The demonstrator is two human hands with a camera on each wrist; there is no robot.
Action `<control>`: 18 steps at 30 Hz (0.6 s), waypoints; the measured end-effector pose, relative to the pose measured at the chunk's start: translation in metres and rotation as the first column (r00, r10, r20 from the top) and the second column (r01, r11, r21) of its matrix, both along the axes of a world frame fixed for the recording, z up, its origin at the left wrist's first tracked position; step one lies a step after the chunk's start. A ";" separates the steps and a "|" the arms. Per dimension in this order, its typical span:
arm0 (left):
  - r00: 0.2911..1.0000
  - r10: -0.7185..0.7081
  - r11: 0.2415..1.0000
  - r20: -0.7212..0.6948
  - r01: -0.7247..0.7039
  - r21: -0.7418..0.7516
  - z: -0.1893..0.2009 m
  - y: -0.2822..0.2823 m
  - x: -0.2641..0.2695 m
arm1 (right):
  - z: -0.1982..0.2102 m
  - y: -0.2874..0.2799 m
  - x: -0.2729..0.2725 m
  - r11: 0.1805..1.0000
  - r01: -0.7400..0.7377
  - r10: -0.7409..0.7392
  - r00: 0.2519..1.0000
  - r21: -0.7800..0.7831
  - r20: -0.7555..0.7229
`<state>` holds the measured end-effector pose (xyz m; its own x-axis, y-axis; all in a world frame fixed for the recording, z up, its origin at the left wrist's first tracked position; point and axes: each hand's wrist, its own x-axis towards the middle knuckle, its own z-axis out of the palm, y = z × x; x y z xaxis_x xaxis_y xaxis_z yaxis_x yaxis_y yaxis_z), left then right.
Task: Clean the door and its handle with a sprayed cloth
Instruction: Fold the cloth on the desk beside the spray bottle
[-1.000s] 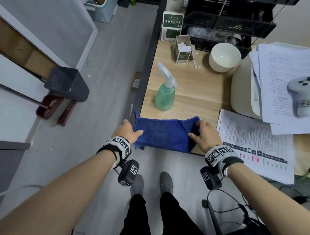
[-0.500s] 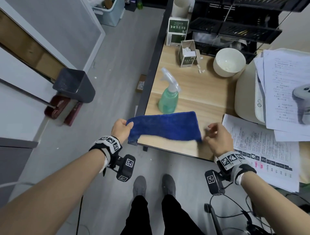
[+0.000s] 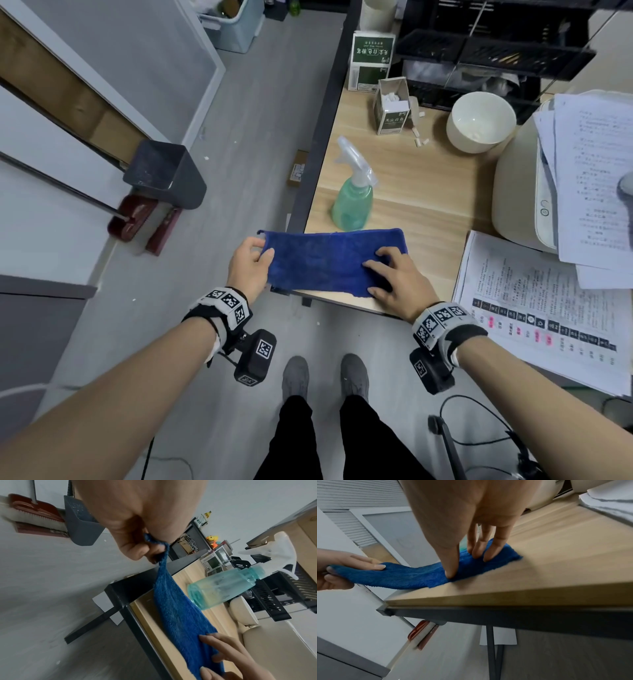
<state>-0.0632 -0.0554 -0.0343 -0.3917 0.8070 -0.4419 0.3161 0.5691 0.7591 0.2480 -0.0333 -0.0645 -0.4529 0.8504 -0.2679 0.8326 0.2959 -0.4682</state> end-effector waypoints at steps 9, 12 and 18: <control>0.993 -0.028 0.982 0.117 0.005 0.187 0.031 0.009 0.076 | 0.011 -0.004 0.023 0.986 0.162 -0.169 0.950 -0.050 -0.262; 0.979 -0.088 0.980 0.186 0.051 0.192 0.034 0.015 0.122 | 0.016 -0.008 0.041 0.971 0.233 -0.234 0.914 -0.043 -0.331; 0.829 -0.281 0.954 0.484 0.295 0.049 0.029 0.014 0.167 | 0.017 -0.011 0.083 0.913 0.404 -0.400 0.860 -0.055 -0.316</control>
